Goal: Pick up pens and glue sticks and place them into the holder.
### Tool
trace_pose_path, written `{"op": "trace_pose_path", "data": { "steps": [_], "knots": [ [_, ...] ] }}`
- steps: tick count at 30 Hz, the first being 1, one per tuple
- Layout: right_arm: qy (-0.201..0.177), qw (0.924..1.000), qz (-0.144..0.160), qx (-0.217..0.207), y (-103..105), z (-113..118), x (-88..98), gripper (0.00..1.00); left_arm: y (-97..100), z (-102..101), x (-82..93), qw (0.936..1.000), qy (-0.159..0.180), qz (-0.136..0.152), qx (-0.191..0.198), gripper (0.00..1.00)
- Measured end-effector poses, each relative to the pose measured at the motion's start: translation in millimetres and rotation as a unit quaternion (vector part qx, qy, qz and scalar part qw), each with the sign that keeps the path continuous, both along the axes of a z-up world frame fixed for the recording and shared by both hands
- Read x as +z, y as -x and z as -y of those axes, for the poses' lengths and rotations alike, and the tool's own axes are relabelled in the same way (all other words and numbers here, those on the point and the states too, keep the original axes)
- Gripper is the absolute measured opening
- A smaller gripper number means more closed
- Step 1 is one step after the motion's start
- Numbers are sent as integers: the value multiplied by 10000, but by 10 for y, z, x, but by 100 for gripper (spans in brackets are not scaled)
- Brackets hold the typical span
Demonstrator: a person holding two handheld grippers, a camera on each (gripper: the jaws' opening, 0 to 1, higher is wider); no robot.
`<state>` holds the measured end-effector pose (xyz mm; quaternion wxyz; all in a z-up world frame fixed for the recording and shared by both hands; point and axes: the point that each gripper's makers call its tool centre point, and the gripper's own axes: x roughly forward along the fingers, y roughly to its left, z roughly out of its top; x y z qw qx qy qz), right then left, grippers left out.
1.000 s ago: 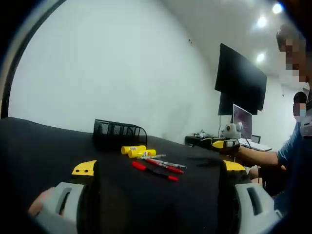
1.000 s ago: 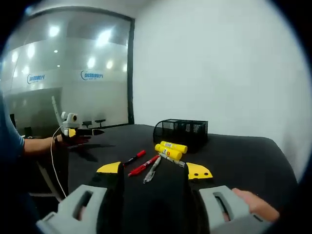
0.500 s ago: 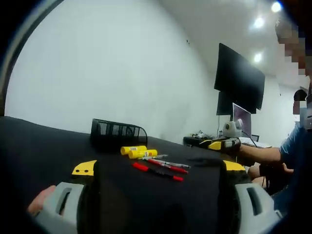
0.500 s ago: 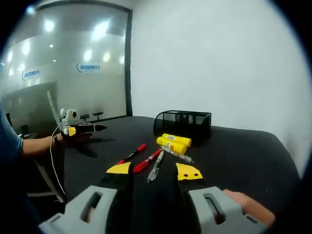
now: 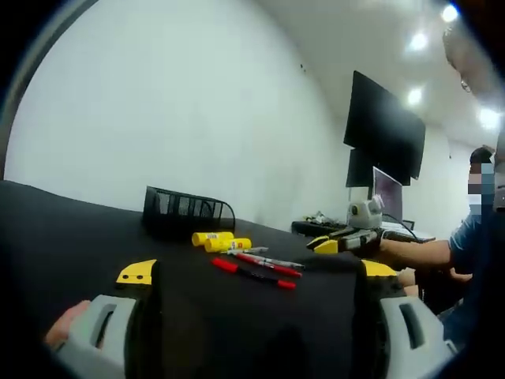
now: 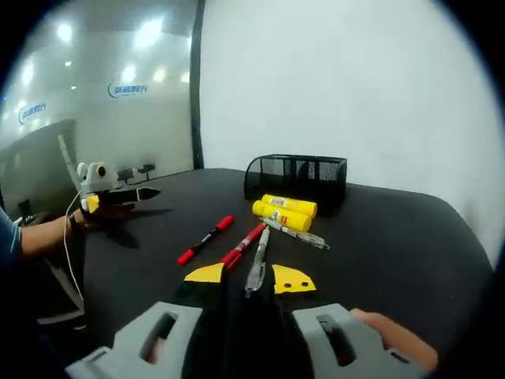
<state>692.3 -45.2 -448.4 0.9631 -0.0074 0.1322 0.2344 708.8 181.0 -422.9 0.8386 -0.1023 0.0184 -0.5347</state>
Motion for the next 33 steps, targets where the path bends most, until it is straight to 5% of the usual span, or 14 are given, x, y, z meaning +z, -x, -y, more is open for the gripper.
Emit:
{"op": "trace_pose_path", "data": {
  "steps": [20,33],
  "knots": [
    [406,9939,-996,-255,-673,-128,-40,15,-35,-48,38,9998,85,137,120,96],
    [773,9839,-1608,-131,-847,-173,-118,17,20,-19,51,9998,93,191,-1,96]
  ]
}}
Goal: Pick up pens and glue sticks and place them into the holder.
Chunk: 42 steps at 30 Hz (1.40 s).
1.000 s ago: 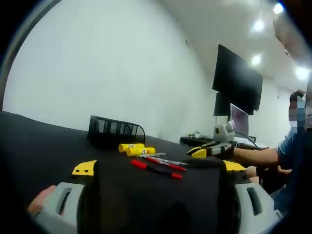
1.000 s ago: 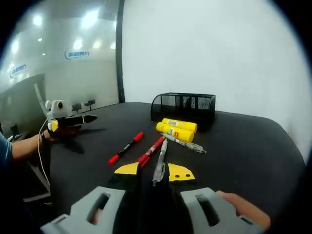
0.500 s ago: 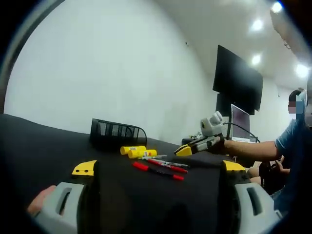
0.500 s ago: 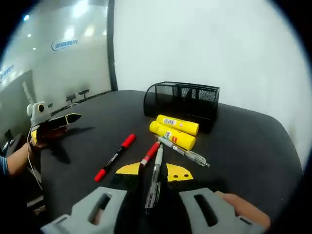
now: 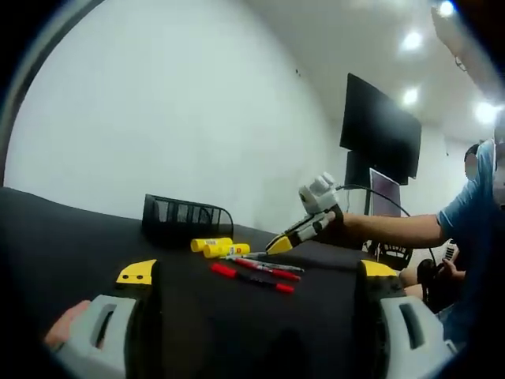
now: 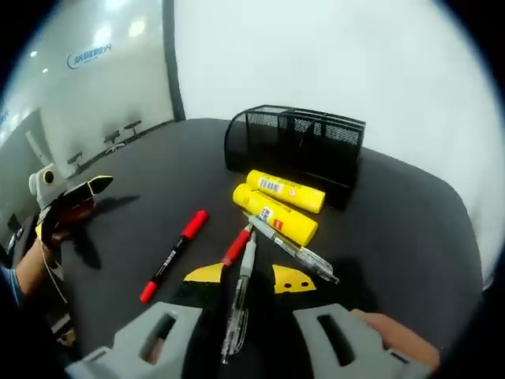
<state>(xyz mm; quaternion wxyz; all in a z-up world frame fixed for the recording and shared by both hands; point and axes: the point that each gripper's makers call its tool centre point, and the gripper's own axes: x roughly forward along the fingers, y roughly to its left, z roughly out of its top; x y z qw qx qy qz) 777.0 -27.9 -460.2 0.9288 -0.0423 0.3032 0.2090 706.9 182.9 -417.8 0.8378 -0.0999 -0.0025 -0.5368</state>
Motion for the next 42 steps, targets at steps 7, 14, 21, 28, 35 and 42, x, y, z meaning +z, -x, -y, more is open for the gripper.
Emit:
{"op": "trace_pose_path", "data": {
  "steps": [7,14,21,28,35,42],
  "knots": [
    [186,9995,-253,54,-86,-43,-61,17,-8,-9,19,10000,46,15,-7,96],
    [526,9977,-401,148,-173,-68,-126,17,3,1,15,10000,5,54,-40,95],
    [760,9940,-763,189,-198,-122,-241,16,17,48,-46,9997,-203,56,-89,96],
    [1012,9898,-992,158,-199,-90,-332,16,47,89,-118,9990,-410,8,-204,95],
    [1070,9870,-1196,77,-239,-101,-379,15,59,100,-129,9987,-454,30,-227,95],
    [1150,9857,-1233,3,-201,-129,-374,6,53,96,-126,9988,-439,22,-222,96]
  ]
}}
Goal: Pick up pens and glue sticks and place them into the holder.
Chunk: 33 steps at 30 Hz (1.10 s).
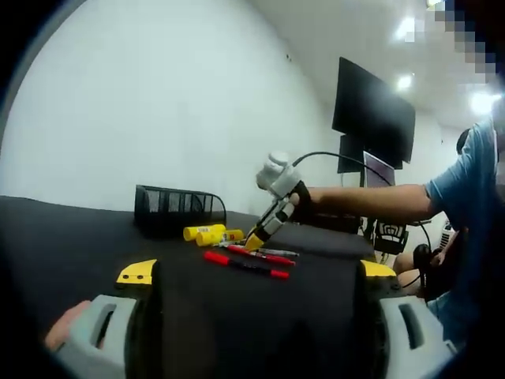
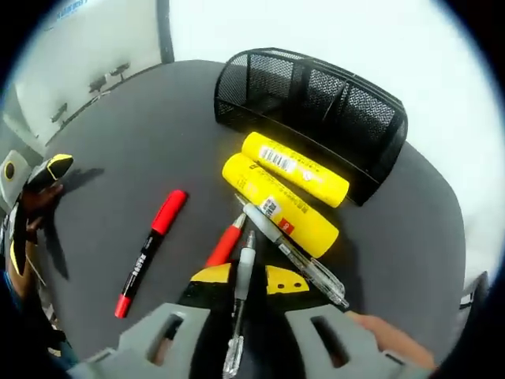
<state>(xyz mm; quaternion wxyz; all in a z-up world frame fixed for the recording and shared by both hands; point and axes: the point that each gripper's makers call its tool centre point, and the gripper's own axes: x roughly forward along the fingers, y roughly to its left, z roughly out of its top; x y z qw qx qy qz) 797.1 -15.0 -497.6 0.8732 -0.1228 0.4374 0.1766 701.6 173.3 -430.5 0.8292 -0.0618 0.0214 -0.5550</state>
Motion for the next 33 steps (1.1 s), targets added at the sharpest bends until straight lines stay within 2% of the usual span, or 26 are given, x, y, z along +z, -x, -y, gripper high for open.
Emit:
{"op": "trace_pose_path", "data": {
  "steps": [6,14,20,26,33],
  "knots": [
    [6,9999,72,-87,-10,53,76,6,-1,-21,34,9999,128,-44,3,96],
    [-169,9993,292,-131,74,115,370,5,-2,-26,31,9999,129,-50,16,96],
    [-364,9974,609,-138,131,192,709,5,-24,-42,38,9998,169,-81,54,95],
    [-694,9916,1075,-168,166,277,1163,5,-35,-46,28,9998,151,-101,81,95],
    [-810,9881,1296,-170,265,406,1530,5,-49,-51,28,9998,160,-115,93,95]
  ]
}}
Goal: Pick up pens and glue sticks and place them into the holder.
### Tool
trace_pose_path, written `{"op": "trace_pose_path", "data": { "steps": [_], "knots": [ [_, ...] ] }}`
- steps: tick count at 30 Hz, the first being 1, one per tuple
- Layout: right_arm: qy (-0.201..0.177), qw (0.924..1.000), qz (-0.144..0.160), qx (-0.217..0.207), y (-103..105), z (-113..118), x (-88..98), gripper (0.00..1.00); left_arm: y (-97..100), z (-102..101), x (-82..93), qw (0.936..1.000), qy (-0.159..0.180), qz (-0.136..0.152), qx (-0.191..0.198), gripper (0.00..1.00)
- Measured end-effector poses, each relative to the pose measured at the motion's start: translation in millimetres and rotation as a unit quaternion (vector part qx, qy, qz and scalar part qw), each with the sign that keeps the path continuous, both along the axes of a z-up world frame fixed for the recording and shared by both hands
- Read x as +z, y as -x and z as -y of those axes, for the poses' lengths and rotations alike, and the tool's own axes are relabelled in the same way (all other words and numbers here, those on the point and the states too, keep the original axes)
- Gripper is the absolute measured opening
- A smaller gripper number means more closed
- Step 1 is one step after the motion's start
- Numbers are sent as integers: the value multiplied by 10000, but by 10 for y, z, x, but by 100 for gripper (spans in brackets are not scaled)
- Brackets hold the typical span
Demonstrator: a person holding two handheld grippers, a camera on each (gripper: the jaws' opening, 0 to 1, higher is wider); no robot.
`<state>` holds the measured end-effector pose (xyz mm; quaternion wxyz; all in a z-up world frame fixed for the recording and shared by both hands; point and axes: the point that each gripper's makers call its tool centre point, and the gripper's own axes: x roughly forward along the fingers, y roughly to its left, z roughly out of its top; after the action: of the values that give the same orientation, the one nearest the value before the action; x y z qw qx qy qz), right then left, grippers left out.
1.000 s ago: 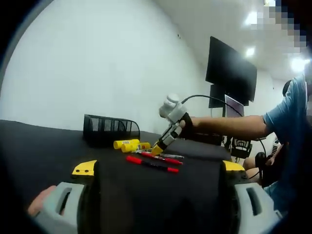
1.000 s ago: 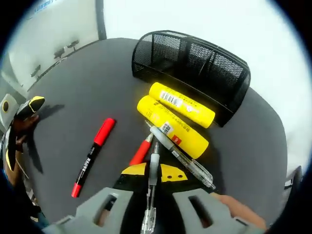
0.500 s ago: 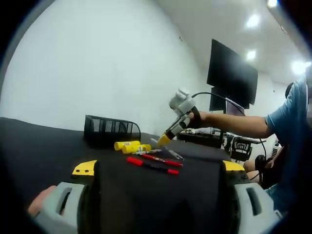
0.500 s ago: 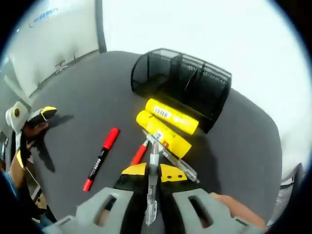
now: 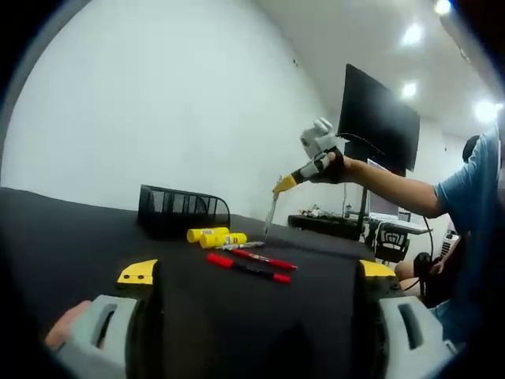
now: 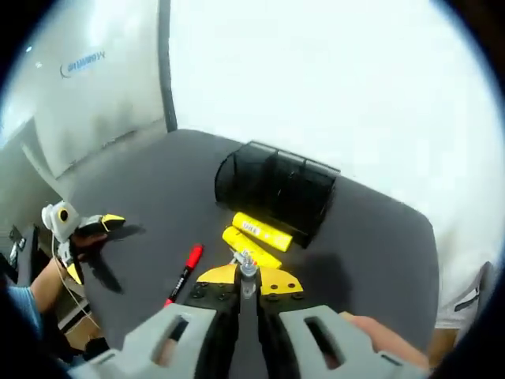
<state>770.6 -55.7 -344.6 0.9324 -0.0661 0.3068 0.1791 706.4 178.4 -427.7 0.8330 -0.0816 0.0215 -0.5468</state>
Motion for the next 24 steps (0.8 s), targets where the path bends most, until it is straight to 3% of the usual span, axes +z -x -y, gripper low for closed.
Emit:
{"op": "trace_pose_path", "data": {
  "steps": [10,18,24],
  "knots": [
    [-68,9996,235,-150,79,234,430,5,12,6,-3,10000,-8,13,-17,95],
    [-5,9995,277,-144,29,245,565,5,16,4,-4,10000,-1,9,-26,95],
    [40,9996,272,-86,-155,185,669,5,16,0,3,10000,12,16,-18,95]
  ]
}}
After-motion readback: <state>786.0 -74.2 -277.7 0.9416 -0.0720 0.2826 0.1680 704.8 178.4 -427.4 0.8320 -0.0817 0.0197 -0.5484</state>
